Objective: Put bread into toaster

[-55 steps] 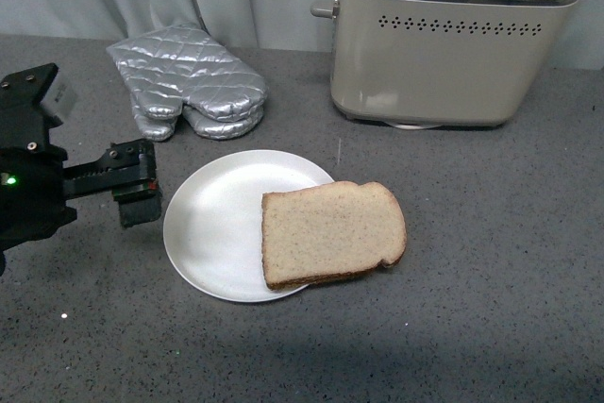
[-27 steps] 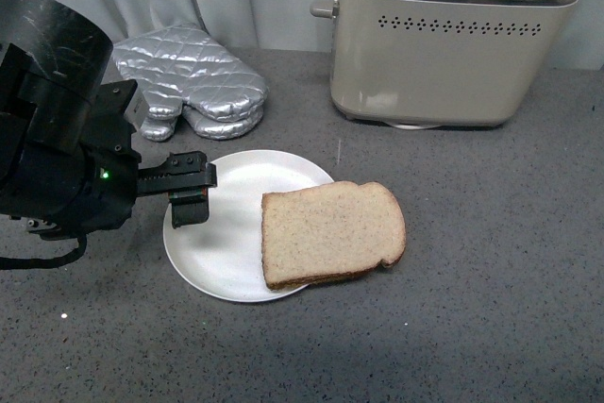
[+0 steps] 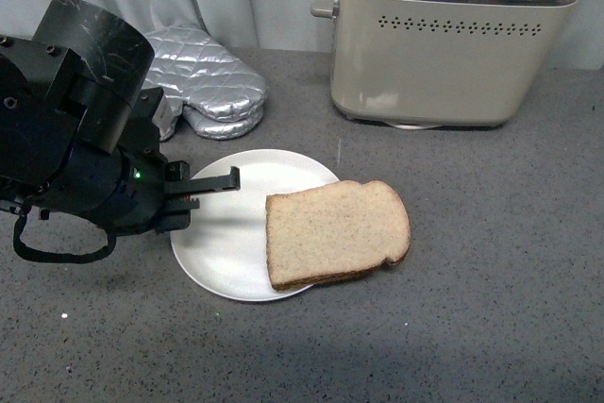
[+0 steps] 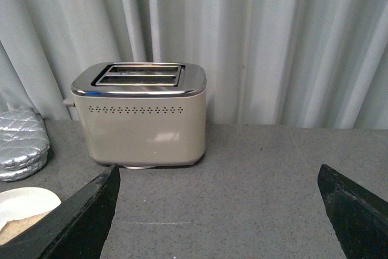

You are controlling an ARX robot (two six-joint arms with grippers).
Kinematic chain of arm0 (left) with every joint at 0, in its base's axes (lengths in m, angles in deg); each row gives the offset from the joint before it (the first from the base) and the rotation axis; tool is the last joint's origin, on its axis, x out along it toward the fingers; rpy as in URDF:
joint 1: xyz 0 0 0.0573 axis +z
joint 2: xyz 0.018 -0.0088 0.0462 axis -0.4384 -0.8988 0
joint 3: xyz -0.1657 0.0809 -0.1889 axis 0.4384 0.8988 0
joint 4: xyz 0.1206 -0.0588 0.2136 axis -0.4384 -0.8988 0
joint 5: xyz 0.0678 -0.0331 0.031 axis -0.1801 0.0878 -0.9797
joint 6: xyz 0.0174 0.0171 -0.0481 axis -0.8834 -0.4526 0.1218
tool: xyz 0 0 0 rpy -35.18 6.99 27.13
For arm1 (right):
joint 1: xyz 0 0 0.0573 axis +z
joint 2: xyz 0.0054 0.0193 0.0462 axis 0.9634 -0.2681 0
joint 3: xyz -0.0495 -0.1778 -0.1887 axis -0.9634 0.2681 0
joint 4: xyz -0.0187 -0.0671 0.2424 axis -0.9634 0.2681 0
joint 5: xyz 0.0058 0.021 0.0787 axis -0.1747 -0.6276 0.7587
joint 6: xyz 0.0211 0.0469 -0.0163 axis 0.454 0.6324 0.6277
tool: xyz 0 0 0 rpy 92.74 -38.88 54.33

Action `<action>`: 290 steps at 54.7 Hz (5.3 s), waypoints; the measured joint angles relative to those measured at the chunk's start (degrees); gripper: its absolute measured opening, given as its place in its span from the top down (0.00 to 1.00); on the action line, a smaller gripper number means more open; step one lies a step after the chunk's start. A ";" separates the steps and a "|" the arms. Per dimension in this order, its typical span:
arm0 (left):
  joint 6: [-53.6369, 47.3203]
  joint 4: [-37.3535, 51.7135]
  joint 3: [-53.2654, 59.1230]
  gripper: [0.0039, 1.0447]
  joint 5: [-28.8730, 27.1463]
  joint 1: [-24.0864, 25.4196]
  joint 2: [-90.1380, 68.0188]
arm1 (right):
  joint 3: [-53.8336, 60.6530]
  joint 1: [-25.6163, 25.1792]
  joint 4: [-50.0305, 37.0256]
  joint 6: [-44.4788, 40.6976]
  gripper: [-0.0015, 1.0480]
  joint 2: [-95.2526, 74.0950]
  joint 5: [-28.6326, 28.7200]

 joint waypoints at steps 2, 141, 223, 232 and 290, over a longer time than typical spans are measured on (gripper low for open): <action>0.37 0.00 -0.07 0.97 0.09 -0.09 0.02 | 0.00 0.00 0.00 0.00 0.09 0.00 0.00; -18.01 42.12 48.54 0.84 -11.26 2.51 62.80 | 0.00 0.00 0.04 -0.02 0.09 0.00 0.00; -18.88 -0.44 51.12 0.97 1.73 15.76 110.53 | 0.00 0.00 0.04 -0.02 0.09 0.02 0.00; -18.91 -10.32 51.10 0.97 1.86 15.76 118.53 | 0.00 0.00 0.04 -0.02 0.09 0.02 -0.02; -19.02 -11.23 51.10 0.06 1.84 15.76 120.96 | -46.95 -19.96 -1.77 -4.66 0.09 -113.00 26.62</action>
